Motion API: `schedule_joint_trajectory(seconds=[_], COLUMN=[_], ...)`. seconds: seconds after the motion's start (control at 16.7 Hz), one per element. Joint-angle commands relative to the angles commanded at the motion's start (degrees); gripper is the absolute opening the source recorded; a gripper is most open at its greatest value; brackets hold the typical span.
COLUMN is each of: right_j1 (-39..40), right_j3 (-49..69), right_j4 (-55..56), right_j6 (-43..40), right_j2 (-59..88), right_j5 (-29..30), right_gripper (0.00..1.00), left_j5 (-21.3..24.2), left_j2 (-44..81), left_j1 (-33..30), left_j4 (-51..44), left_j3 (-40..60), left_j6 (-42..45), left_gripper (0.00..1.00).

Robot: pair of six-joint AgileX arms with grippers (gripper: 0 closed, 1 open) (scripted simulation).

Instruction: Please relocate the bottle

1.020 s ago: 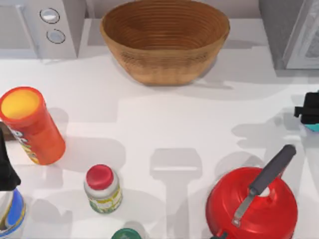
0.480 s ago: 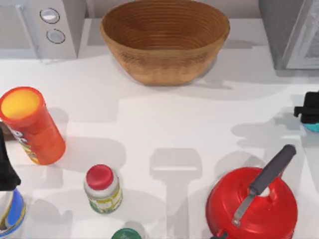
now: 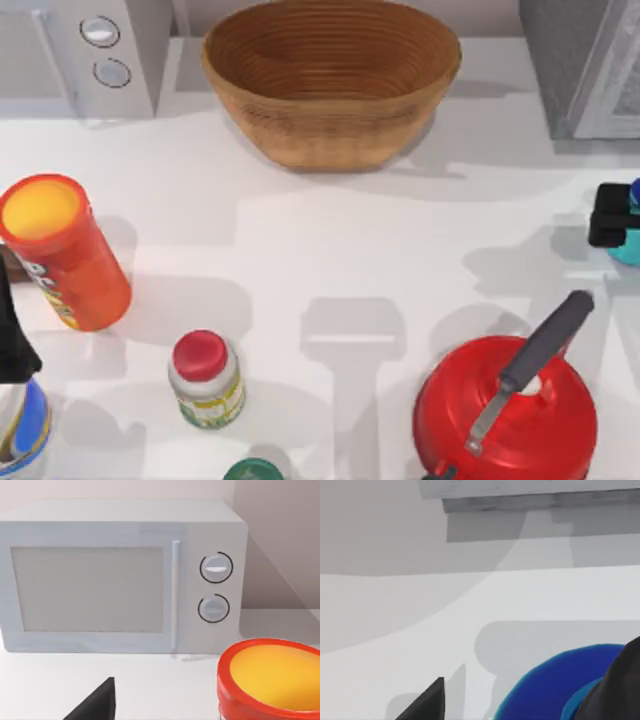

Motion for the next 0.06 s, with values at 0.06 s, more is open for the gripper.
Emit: schedule_joint_trajectory(seconds=[0.06], right_j1=[0.0], right_j3=[0.0], right_j4=[0.0], right_j6=[0.0], right_j2=[0.0], right_j5=[0.0], right_gripper=[1.00], left_j5=[0.0], left_j2=[0.0], left_j1=[0.0], left_j4=[0.0], left_j3=[0.0], left_j6=[0.0], left_gripper=[1.00])
